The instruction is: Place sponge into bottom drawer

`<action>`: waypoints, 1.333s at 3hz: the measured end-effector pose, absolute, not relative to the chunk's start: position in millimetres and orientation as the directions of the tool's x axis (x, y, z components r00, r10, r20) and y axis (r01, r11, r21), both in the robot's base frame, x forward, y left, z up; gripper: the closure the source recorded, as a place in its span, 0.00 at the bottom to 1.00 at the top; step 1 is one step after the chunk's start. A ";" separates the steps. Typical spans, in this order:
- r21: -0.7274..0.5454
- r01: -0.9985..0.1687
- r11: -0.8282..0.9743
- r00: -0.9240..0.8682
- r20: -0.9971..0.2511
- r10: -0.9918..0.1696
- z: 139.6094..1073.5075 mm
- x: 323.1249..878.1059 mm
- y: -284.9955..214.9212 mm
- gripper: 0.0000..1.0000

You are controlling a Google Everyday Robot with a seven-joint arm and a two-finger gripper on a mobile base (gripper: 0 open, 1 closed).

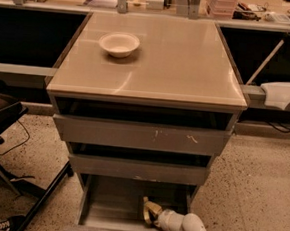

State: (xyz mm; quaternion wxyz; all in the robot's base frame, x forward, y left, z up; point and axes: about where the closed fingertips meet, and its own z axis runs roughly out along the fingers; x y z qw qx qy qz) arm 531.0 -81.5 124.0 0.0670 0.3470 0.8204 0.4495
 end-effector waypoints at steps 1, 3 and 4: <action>0.798 0.488 0.353 -0.738 0.162 0.655 120.3 543.3 -113.6 0.81; 0.799 0.487 0.353 -0.739 0.162 0.654 120.8 543.2 -112.9 0.34; 0.799 0.487 0.353 -0.739 0.162 0.654 120.8 543.2 -112.8 0.11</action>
Offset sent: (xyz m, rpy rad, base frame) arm 0.0116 -0.0315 -0.0056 -0.0159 -0.0352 -0.0301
